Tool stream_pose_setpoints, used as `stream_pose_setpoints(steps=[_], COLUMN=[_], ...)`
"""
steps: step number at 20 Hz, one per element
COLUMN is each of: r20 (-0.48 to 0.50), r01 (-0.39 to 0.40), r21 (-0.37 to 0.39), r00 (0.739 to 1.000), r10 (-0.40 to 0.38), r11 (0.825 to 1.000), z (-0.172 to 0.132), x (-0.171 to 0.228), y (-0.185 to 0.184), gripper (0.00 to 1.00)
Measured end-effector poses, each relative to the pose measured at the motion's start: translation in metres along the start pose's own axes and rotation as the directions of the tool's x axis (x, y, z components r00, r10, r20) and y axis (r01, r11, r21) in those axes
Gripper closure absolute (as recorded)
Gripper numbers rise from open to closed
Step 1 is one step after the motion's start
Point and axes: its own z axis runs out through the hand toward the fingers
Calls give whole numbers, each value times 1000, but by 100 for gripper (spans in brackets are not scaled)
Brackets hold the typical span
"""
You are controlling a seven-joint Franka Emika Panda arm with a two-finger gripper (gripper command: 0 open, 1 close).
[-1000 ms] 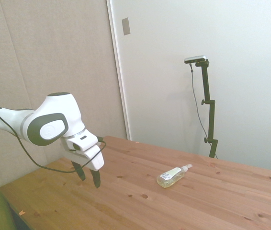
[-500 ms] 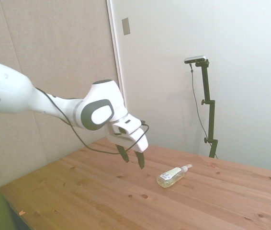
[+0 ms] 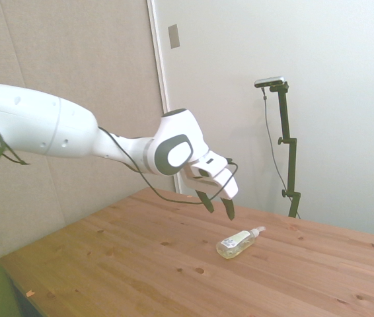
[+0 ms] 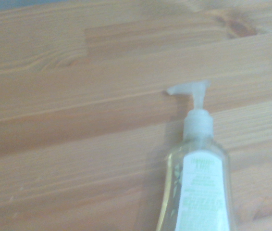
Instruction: Stand the sanitizer
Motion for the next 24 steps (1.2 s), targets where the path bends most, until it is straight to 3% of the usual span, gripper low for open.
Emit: stream_pose_setpoints(steps=[9,24], r20=[-9,-7], r01=[-67,-102], r21=[1,-40], r00=[998,995], r10=[67,102], r11=[998,994], z=[68,121], x=[46,63], y=[-36,-48], gripper=[0,0])
